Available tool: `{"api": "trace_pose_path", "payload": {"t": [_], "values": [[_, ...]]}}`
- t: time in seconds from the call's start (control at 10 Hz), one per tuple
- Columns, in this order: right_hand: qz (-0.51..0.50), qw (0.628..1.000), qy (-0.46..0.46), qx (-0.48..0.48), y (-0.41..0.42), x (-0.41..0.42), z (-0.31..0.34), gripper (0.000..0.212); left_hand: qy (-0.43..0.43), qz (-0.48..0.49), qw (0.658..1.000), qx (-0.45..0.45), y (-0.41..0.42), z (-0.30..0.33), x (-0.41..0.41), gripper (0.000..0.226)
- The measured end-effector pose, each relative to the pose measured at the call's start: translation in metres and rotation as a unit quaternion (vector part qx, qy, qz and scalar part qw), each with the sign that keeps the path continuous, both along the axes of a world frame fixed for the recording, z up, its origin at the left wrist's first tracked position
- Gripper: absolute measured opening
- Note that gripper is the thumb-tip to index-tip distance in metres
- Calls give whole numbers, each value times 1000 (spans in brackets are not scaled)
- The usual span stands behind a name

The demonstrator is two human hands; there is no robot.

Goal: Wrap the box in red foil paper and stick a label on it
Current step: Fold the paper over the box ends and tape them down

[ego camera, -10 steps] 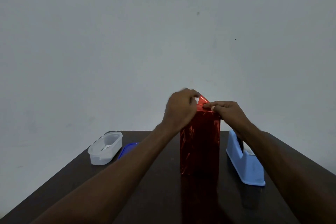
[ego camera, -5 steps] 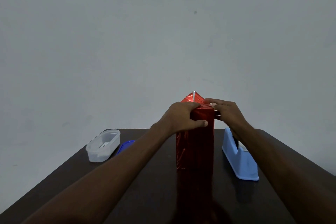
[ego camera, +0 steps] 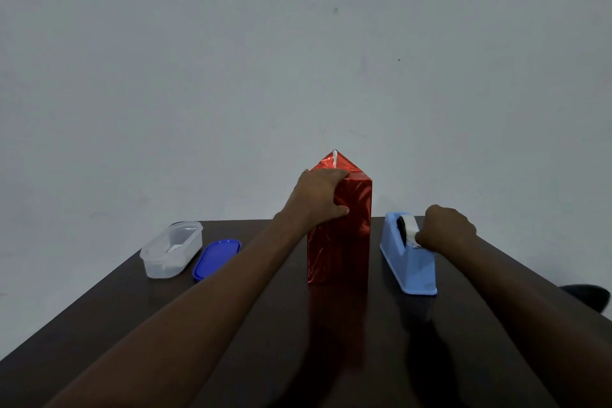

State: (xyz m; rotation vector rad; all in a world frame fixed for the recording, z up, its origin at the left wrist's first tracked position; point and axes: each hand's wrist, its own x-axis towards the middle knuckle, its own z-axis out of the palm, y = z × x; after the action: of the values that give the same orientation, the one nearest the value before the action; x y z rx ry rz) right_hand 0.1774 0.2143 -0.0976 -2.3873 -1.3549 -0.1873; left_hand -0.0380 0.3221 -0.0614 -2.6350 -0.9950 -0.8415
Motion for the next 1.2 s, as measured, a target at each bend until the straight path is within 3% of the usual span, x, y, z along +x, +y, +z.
{"api": "trace_pose_path", "payload": {"t": [0.3,0.5,0.8,0.9,1.1,1.2], "values": [[-8,981,194,10,-3,-6,0,22,-11,6,1000,14,1,-4,3,80],[1,934,344,98,-5,-5,-3,20,-25,8,1000,17,5,-7,3,80],[-9,839,495,227,-21,-3,-14,22,-34,4,999,30,4,-10,2,80],[-20,821,503,270,-24,-5,-35,10,-36,5,999,30,4,-10,2,80],[-82,858,388,327,-19,-13,-69,33,-37,6,999,30,2,-10,1,80],[-88,858,383,331,-22,-14,-76,29,-32,9,999,25,1,-9,1,80]]}}
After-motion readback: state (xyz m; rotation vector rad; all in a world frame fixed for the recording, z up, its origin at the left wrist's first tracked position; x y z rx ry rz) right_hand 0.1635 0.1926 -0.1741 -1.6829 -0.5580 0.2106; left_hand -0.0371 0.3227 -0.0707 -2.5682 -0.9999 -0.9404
